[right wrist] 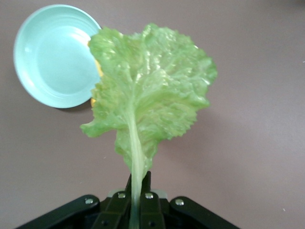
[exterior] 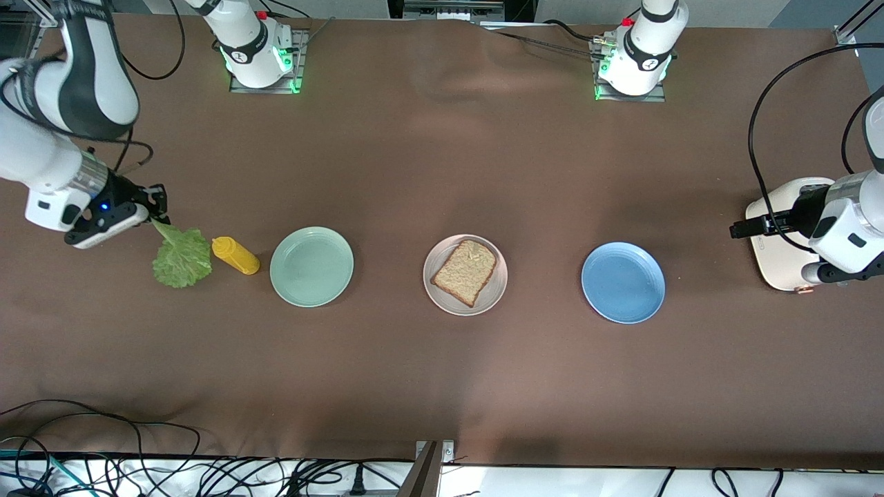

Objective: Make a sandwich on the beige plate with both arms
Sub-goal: 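Grasp the green lettuce leaf by its stem with the right gripper, then carry the lettuce leaf with the right gripper over the bread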

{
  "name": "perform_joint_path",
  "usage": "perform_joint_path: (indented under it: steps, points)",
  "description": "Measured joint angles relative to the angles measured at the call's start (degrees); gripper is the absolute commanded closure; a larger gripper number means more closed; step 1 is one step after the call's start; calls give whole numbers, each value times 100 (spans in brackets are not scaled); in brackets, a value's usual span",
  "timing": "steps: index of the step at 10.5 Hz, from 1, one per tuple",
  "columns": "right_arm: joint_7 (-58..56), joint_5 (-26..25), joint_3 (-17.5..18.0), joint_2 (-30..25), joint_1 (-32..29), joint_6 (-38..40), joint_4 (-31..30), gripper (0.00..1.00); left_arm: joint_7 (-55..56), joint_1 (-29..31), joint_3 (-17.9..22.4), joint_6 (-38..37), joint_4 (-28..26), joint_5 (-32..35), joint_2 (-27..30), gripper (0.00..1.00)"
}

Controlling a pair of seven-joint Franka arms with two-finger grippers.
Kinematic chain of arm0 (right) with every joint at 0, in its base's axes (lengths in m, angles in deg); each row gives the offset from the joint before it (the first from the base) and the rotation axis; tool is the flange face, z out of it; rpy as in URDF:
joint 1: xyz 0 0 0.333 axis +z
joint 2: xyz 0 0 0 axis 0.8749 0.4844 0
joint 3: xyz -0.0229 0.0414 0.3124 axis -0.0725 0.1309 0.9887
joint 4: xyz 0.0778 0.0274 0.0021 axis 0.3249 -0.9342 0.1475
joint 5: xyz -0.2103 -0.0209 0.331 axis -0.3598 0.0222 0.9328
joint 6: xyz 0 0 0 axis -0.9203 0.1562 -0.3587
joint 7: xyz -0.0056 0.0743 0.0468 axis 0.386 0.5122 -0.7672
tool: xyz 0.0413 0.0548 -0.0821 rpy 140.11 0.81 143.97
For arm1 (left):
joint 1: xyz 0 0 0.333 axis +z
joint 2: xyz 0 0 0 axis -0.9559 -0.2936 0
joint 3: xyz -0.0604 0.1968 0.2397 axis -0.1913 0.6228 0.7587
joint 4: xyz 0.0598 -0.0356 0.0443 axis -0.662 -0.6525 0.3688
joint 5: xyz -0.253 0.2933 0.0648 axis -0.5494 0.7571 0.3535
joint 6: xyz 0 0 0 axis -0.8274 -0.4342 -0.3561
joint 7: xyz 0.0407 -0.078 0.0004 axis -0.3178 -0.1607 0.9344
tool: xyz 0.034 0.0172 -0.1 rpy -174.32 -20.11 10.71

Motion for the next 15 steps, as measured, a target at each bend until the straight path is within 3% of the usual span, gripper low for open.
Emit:
perform_joint_path:
  steps: [3, 5, 11, 15]
  points:
    - [793, 215, 417, -191, 106, 817, 673, 100, 0, -3, -2, 19, 0, 0, 0, 0]
    - [1669, 230, 551, 108, 756, 879, 1171, 100, -1, -6, -3, 20, -2, 0, -2, 0]
    - [4296, 234, 618, 2041, 2610, 838, 2824, 100, -2, -6, -3, 21, -23, 0, -28, 0]
    - [6195, 203, 604, 3198, 3862, 216, 3909, 100, -7, -7, -3, 21, -32, 0, -33, 0]
